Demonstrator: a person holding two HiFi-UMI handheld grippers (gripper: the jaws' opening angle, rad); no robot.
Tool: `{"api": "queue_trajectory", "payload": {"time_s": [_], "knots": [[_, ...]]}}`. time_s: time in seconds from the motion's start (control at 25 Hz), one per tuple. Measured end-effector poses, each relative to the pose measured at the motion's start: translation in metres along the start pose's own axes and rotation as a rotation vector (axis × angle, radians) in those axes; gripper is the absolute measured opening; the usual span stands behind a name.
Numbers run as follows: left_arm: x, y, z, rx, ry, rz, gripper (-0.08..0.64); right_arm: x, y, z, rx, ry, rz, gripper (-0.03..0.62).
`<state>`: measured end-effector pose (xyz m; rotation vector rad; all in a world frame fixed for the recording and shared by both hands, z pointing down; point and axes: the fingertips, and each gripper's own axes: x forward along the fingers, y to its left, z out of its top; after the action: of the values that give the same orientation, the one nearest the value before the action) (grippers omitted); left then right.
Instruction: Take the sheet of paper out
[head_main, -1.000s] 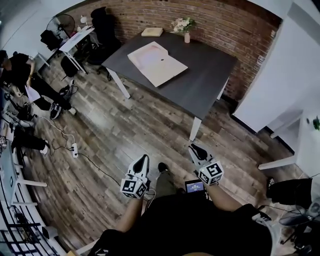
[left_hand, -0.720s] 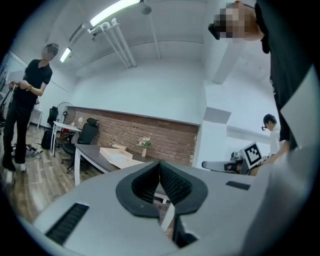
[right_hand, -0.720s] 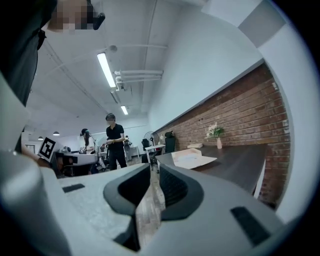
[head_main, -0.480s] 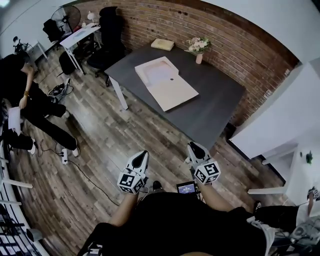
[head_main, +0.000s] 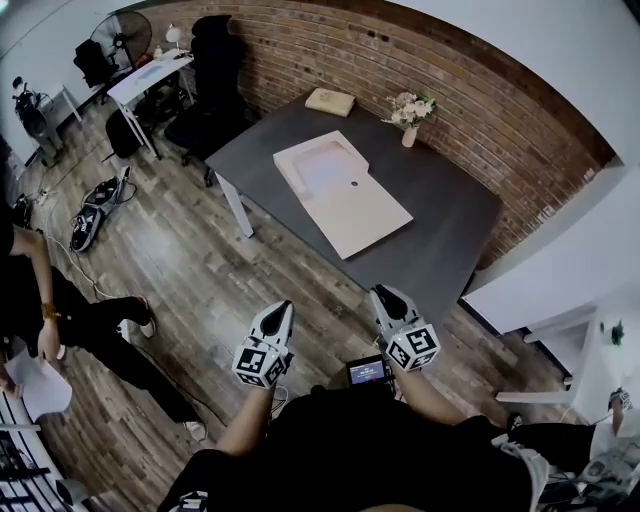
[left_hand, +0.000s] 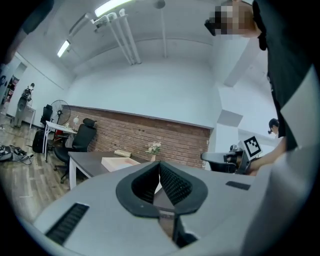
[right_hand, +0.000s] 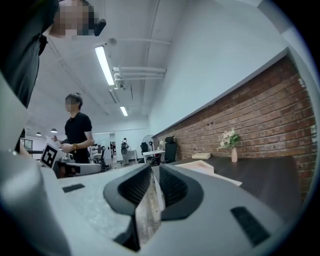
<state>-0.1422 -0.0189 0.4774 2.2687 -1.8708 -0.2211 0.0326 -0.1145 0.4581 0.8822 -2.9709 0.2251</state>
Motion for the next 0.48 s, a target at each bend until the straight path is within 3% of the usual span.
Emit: {"api": "queue_trajectory", "payload": {"time_s": [0.24,0.48], "knots": [[0.05,0.06,0.001,0.004,0.009,0.017,-0.003,0.065,-0.036,-0.006,0.015,0.002,-0.013,0.06],[0.129,0.112,0.014,0.004,0.051,0.031,-0.003,0.154,-0.109,0.007,0.065,-0.015,-0.037,0.06]]}}
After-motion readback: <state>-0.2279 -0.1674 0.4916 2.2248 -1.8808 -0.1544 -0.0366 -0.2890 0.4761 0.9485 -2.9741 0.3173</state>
